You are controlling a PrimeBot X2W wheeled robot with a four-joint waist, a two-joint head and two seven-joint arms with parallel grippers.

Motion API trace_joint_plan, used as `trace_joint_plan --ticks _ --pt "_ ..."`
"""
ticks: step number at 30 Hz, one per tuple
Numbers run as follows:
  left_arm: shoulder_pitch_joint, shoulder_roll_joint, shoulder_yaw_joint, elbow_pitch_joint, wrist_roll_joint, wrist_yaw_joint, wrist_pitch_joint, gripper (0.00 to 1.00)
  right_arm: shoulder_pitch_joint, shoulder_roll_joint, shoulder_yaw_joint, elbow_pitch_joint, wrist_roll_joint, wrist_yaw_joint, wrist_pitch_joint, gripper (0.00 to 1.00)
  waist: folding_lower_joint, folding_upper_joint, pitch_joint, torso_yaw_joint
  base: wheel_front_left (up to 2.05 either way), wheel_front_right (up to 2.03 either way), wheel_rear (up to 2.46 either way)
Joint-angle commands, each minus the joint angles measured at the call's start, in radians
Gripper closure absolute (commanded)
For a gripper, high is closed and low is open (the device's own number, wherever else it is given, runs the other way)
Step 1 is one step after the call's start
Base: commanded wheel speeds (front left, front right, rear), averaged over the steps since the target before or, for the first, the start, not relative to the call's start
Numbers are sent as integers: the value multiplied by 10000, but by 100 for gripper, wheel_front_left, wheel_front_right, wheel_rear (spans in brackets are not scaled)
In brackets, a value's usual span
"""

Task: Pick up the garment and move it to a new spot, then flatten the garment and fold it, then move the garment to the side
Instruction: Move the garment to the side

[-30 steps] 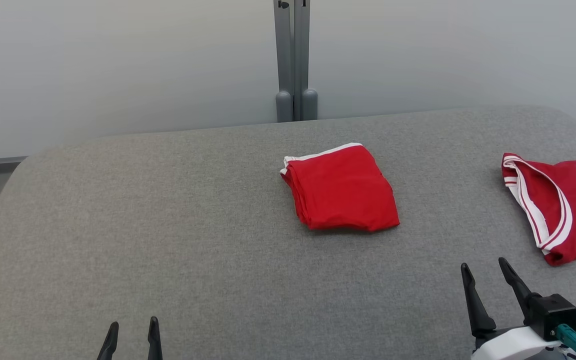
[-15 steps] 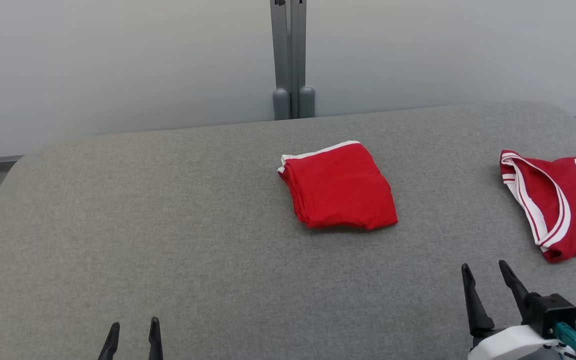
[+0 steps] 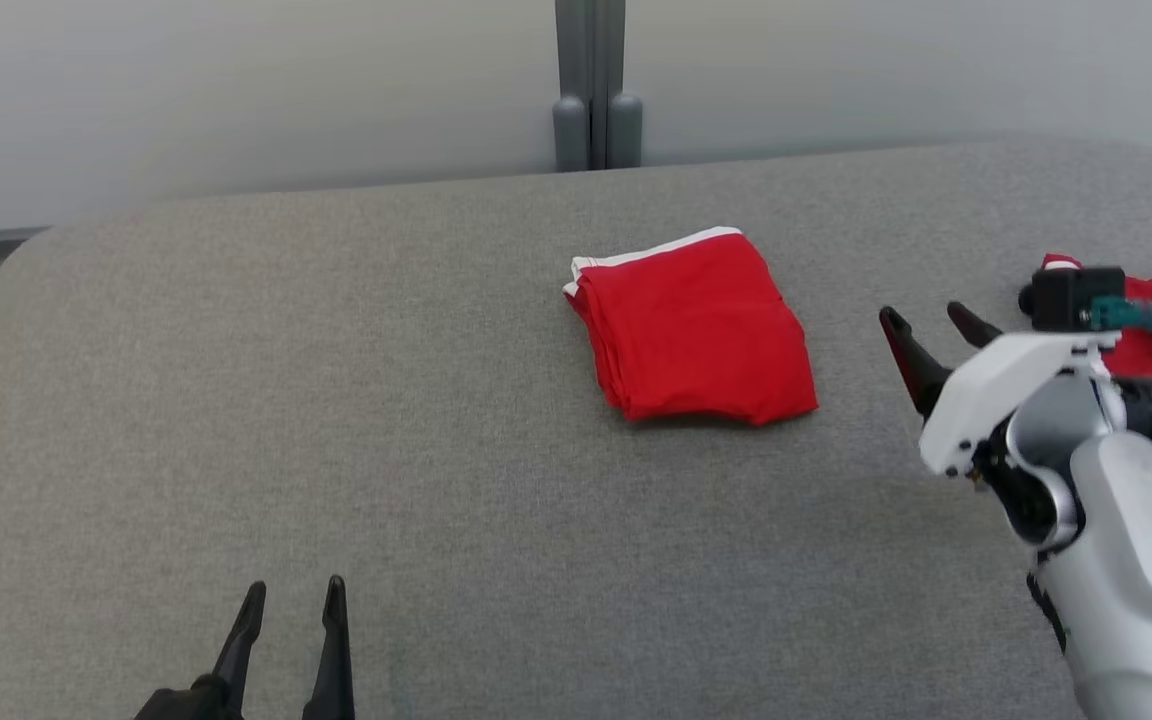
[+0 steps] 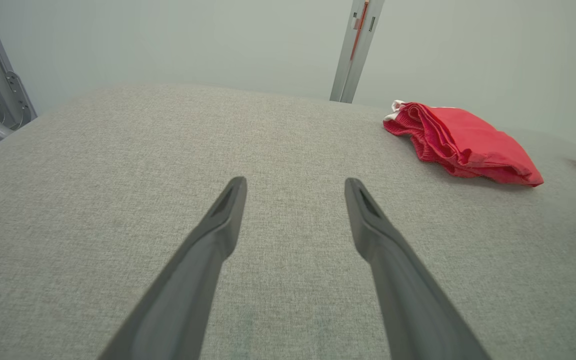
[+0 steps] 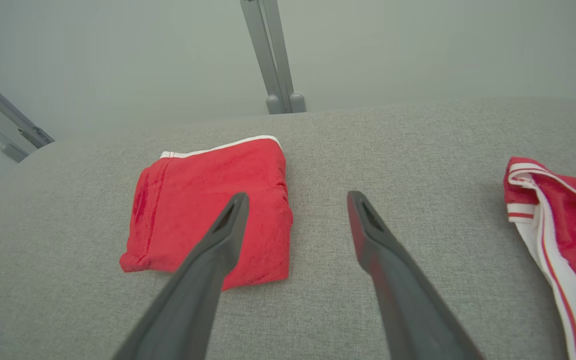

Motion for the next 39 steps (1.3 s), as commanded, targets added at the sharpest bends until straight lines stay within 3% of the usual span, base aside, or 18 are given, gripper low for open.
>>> trace_joint_plan --ticks 1,9,16,22,23,24,30,39 --pt "-322 20 -6 -24 12 -42 -27 0 -505 -60 21 157 -95 -7 476 0 0 0 878 437 0 0 0" --pt "-1231 20 -363 137 11 -205 -27 0 -2936 -17 -506 2090 -769 -7 2294 0 0 0 2151 1358 0 0 0" --pt "-1658 18 -564 220 -127 -241 -27 0 -3947 182 -1455 4110 -1464 -5 2281 0 0 0 2569 2082 0 0 0" --pt "-1723 18 -563 251 -141 -258 -27 0 -4292 534 -2008 5434 -1726 -5 2037 0 0 0 2603 2237 0 0 0" --pt "-1708 18 -535 252 -130 -253 -27 0 -4353 584 -2009 5582 -1729 -4 1963 36 0 0 2587 2201 0 0 0" --pt "-1696 18 -497 241 -126 -251 -27 0 -4398 620 -2060 5647 -1721 -4 1775 100 0 0 2570 2141 0 0 0" --pt "-1510 18 -347 129 -34 -256 -27 0 -4757 887 -1687 5809 -1379 -4 1107 100 0 0 2367 1311 0 0 0" --pt "-1382 21 -346 25 196 -261 -27 0 -4511 502 -478 5368 -568 -7 968 100 0 0 2038 -1148 0 0 0"
